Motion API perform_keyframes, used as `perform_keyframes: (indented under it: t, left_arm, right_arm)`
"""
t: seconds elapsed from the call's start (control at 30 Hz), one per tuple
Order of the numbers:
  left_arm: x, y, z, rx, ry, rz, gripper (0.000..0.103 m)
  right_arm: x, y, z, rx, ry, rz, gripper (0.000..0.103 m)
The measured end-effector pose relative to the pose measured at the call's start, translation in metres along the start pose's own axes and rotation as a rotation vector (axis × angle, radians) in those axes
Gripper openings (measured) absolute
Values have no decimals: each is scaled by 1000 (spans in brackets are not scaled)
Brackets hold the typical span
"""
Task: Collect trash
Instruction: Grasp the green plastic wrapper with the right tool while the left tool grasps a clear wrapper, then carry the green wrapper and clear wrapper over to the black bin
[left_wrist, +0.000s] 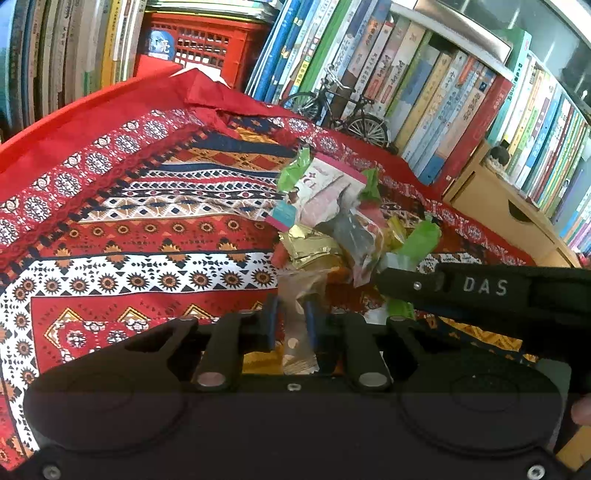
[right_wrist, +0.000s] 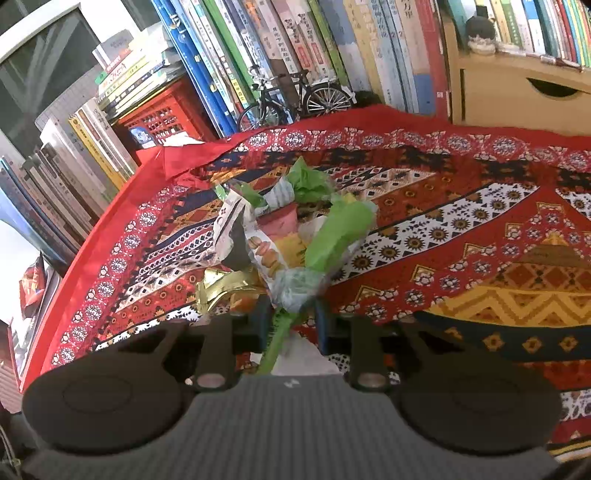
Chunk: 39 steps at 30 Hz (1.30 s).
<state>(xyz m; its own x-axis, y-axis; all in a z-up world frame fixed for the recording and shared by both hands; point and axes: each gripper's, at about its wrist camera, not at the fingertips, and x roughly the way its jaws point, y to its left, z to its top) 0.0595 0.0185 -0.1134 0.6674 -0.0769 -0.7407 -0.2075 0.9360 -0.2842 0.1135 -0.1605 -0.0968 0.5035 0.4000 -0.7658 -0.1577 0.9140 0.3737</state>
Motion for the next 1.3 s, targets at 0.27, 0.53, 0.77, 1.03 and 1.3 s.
perform_keyframes:
  t: [0.27, 0.53, 0.77, 1.03, 1.3]
  left_arm:
    - [-12, 6, -4, -12, -12, 7, 12]
    - [-33, 14, -13, -21, -28, 4, 12]
    - [-61, 27, -26, -34, -42, 26, 12]
    - [-104, 49, -46, -57, -38, 69, 12]
    - [-156, 74, -76, -66, -44, 99, 12]
  right_arm:
    - [-13, 4, -6, 1, -14, -11, 26]
    - [-30, 16, -16, -10, -35, -10, 26]
    - [-47, 34, -33, -26, -40, 6, 26]
    - [-72, 65, -58, -60, -40, 44, 26]
    - [-97, 104, -95, -115, -27, 91, 26]
